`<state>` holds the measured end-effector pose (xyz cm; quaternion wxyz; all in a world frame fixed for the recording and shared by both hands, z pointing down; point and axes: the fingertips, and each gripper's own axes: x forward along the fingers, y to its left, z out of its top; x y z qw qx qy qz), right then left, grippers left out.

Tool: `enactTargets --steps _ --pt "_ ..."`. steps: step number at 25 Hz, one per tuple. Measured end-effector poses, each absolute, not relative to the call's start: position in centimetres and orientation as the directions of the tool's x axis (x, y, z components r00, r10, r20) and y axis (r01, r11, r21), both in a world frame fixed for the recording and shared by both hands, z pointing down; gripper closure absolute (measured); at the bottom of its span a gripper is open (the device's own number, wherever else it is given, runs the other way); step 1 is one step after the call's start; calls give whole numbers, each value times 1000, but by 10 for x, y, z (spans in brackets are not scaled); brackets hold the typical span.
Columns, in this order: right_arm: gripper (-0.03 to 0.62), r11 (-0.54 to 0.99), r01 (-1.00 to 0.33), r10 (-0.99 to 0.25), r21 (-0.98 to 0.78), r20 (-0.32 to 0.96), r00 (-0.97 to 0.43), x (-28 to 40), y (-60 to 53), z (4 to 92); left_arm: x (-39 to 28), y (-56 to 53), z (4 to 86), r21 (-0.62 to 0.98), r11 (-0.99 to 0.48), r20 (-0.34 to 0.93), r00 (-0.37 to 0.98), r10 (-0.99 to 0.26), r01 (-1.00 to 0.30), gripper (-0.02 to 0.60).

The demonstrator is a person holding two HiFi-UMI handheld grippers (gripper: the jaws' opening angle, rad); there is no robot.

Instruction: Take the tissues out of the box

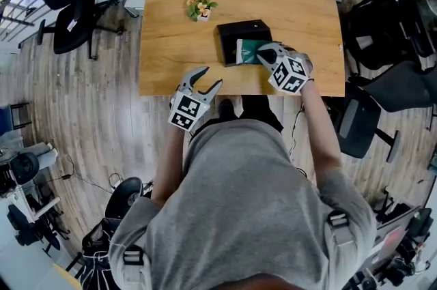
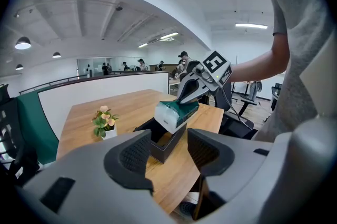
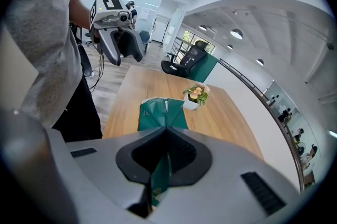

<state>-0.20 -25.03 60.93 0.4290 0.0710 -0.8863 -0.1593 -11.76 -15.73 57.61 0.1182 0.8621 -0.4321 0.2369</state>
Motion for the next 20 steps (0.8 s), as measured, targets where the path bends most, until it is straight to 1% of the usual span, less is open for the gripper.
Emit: enactTargets --steps 20 --pt "589 936 -1 -276 353 729 -627 0 -224 609 -119 -129 582 1 -595 517 510 -688 -804 348"
